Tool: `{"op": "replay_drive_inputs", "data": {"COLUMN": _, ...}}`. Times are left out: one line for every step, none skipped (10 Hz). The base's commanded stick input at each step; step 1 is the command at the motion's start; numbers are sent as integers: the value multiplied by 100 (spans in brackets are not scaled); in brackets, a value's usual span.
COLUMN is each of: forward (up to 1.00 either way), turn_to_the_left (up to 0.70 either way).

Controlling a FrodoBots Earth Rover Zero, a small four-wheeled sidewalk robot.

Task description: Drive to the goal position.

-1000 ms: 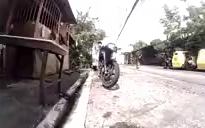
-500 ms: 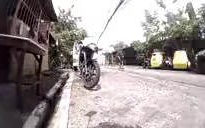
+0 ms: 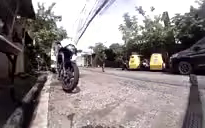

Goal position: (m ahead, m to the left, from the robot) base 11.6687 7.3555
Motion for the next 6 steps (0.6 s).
{"op": "replay_drive_inputs", "data": {"forward": 70, "turn_to_the_left": 0}}
{"op": "replay_drive_inputs", "data": {"forward": 70, "turn_to_the_left": 0}}
{"op": "replay_drive_inputs", "data": {"forward": 70, "turn_to_the_left": 0}}
{"op": "replay_drive_inputs", "data": {"forward": 70, "turn_to_the_left": 0}}
{"op": "replay_drive_inputs", "data": {"forward": 70, "turn_to_the_left": 5}}
{"op": "replay_drive_inputs", "data": {"forward": 70, "turn_to_the_left": 22}}
